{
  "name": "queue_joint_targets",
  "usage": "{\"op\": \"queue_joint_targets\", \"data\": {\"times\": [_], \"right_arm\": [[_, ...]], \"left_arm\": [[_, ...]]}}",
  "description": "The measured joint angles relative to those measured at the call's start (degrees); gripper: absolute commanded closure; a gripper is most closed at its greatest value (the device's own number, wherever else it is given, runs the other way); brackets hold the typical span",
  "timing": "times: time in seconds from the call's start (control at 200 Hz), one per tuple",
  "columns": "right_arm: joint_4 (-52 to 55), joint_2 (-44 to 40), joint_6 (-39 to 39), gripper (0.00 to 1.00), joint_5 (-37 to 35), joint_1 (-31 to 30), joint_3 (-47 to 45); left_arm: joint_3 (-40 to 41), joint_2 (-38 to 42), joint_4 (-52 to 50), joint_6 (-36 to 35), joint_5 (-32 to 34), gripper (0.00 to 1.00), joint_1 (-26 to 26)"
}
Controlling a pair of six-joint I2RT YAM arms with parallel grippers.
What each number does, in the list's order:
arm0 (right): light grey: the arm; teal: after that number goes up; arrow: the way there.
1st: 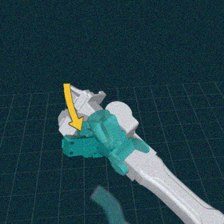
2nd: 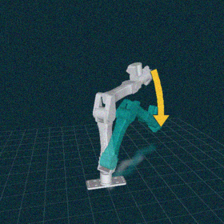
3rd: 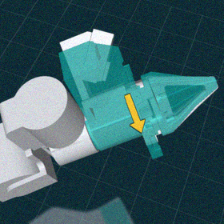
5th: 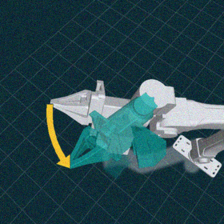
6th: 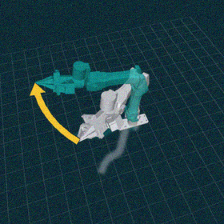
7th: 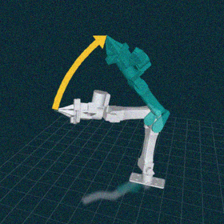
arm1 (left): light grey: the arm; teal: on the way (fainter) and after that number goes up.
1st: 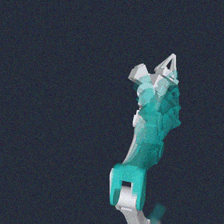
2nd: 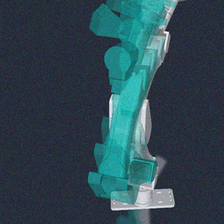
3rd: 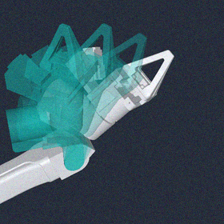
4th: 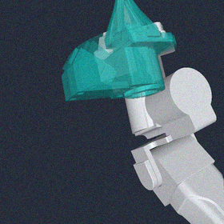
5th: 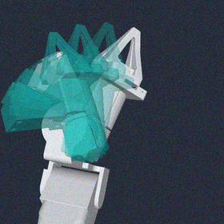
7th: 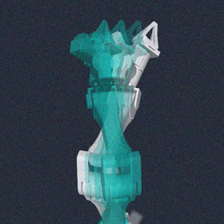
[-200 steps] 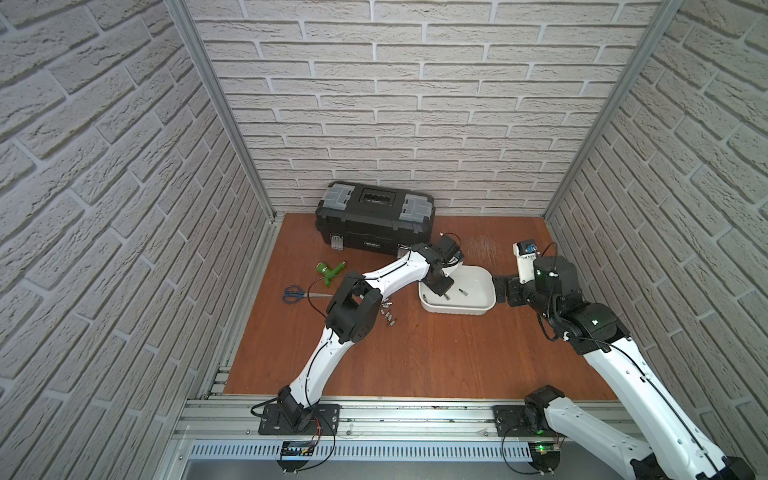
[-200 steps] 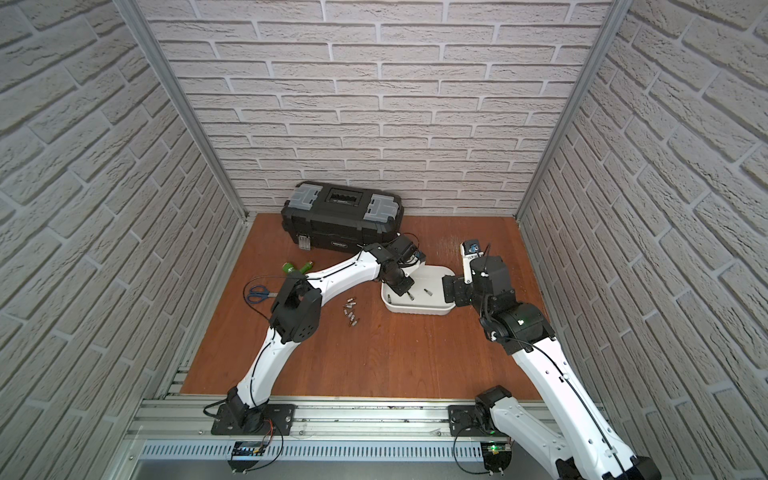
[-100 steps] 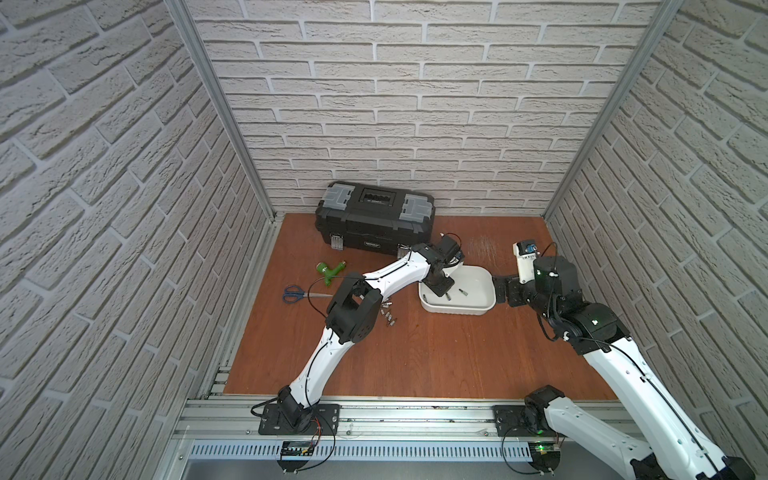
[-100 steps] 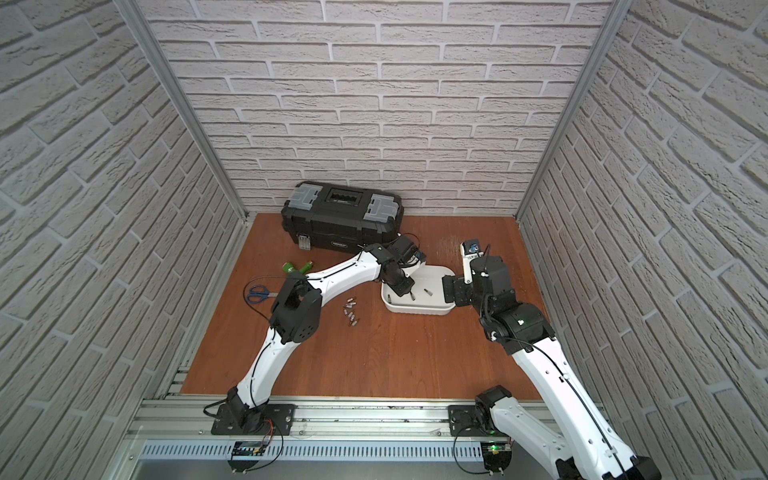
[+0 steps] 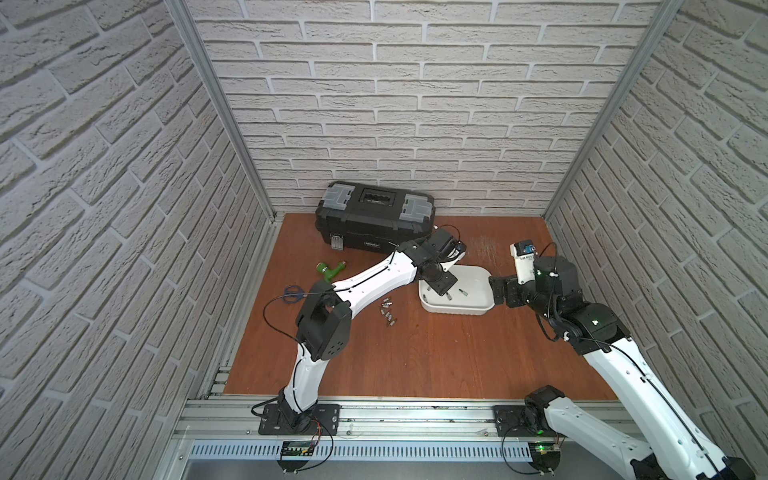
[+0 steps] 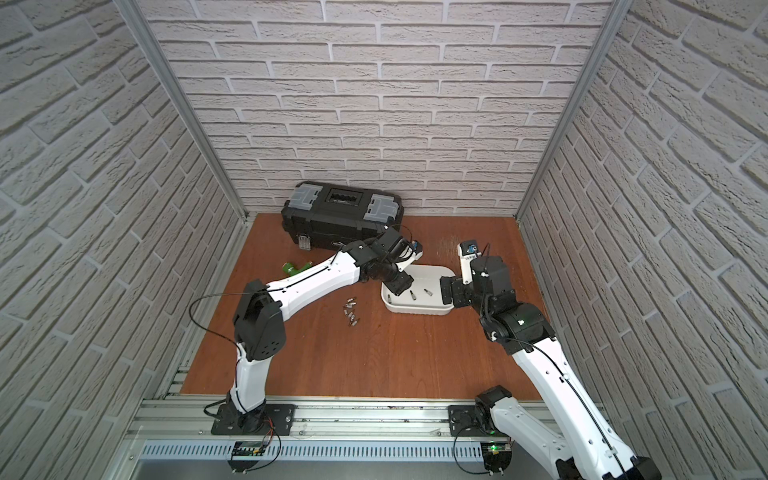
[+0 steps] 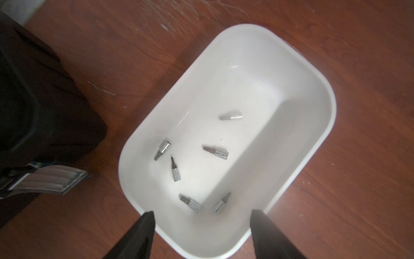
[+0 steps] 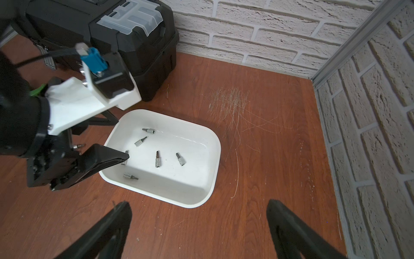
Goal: Put the bit on the desktop into the storage box
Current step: Place the screwdriver bit in the storage box, then pick up the screwdriver bit from the center of the board.
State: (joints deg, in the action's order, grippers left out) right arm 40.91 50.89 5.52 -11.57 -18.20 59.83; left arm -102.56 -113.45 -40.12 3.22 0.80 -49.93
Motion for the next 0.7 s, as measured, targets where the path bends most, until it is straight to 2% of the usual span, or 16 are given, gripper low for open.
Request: {"op": "queue_joint_targets", "data": {"times": [0.32,0.7], "right_arm": [[-0.17,1.36,-0.42,0.01,5.40,0.00,1.20],[-1.14,3.17,-0.39,0.01,8.28,0.00,1.38]], "left_arm": [[15.30,15.28,3.43,0.44,6.95,0.11,0.00],[27.56,29.51,3.26,3.72,13.16,0.13,3.06]]}}
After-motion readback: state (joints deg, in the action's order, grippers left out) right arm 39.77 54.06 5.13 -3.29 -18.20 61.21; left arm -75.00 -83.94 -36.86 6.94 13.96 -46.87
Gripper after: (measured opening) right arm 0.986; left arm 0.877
